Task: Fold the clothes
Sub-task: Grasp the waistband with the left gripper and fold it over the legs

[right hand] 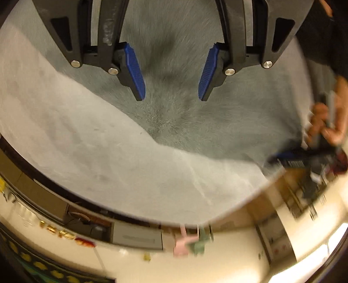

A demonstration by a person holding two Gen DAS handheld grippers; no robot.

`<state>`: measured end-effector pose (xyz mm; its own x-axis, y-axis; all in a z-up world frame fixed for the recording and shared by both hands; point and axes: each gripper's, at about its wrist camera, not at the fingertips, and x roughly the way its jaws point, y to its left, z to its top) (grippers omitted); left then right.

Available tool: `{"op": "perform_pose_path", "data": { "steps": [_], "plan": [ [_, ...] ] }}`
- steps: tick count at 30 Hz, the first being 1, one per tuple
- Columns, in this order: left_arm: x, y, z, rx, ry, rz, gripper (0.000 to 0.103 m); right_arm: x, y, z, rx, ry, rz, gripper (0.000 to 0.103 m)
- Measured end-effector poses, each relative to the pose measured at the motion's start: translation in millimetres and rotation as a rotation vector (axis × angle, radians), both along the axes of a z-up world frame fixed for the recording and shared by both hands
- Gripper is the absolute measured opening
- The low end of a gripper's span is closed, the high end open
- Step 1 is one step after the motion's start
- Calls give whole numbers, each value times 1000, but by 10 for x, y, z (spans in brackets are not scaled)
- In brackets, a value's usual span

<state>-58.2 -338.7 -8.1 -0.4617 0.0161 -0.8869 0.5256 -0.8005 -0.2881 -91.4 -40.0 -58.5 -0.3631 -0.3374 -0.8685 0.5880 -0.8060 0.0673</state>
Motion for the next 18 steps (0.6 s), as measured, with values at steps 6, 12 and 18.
{"op": "perform_pose_path", "data": {
  "steps": [6,12,18],
  "plan": [
    [-117,-412,-125,101,52,90,4,-327,383,-337,43,24,-112,67],
    [247,-531,491,240,268,43,37,-28,285,110,63,115,-138,66],
    [674,-697,488,285,280,59,44,760,-487,305,-206,-41,255,66]
  ]
}}
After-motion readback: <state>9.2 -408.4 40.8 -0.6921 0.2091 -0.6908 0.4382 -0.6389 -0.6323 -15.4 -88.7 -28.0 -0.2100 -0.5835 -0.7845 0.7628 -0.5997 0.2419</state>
